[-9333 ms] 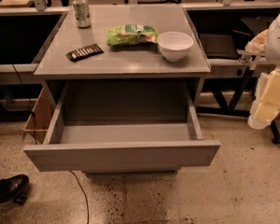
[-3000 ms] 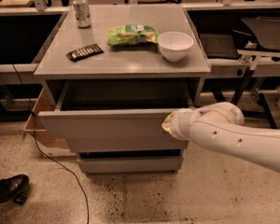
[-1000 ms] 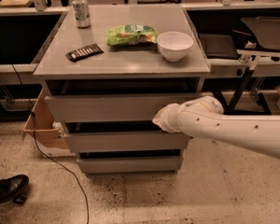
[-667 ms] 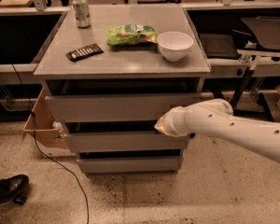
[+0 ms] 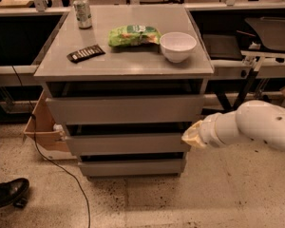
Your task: Close top drawer
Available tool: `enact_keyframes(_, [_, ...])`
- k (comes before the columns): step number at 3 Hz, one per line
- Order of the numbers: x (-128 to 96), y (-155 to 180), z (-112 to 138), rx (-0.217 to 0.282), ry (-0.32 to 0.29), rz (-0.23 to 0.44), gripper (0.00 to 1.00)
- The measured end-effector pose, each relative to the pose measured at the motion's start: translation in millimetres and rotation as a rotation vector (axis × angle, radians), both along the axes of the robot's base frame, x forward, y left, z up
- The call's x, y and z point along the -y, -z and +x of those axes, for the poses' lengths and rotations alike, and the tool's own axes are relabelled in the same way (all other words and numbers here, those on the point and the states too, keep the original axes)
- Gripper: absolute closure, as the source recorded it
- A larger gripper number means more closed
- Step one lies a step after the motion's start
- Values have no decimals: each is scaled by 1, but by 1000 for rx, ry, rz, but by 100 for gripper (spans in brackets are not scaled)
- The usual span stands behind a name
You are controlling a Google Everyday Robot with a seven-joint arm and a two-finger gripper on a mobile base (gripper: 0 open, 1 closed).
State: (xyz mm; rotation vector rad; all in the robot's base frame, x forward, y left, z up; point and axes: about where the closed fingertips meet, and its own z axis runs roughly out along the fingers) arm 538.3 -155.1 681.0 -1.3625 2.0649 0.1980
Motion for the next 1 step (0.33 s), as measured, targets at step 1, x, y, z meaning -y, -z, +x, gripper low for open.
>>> enact_keyframes(1, [16,1,-11,1,-17,-19,100])
